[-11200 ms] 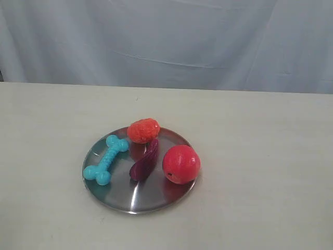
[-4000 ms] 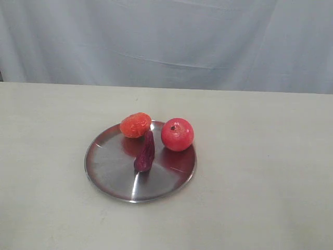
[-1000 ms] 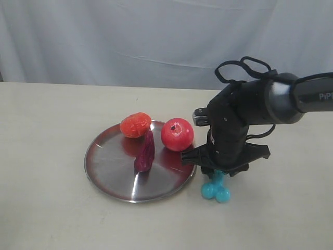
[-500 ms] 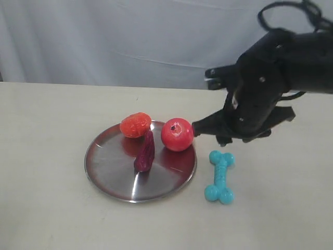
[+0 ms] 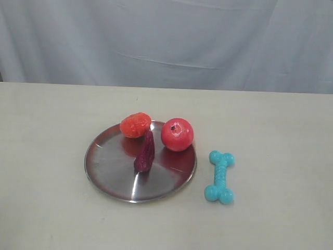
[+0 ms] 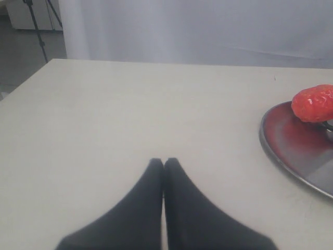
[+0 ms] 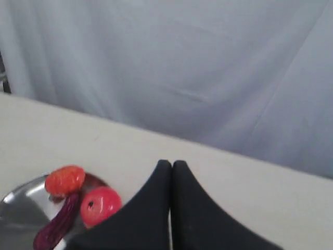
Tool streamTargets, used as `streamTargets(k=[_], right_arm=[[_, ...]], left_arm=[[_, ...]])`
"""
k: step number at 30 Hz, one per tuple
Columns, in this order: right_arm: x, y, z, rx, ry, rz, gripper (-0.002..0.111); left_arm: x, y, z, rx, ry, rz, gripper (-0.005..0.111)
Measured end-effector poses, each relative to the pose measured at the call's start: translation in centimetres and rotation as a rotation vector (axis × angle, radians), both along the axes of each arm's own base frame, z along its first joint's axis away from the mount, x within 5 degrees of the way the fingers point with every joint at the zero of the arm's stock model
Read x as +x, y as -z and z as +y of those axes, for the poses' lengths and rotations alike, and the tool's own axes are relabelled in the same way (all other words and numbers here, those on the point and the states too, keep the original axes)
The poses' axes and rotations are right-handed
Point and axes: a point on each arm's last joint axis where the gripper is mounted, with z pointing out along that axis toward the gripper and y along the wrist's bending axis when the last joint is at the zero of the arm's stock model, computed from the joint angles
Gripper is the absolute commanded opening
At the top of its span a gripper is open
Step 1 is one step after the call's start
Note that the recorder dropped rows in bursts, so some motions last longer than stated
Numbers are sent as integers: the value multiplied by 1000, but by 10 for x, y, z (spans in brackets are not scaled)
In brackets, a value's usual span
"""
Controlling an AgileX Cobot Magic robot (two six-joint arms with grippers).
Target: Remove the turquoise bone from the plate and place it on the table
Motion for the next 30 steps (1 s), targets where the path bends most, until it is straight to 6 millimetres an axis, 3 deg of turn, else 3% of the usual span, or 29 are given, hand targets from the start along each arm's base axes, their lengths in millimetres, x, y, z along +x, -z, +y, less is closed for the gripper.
streamTargets(k=[6,13,24,30], right_arm=[[-71,-29,-12,-7,15,-208,0],[-131,-39,-19,47,-3,-368,0],[-212,-39,-30,83,-6,-584,0],[-238,-35,-34,90,-4,-655,0]], left_arm=[[0,0,0,0,0,0,0],[0,0,0,0,0,0,0],[0,0,0,0,0,0,0],[0,0,0,0,0,0,0]])
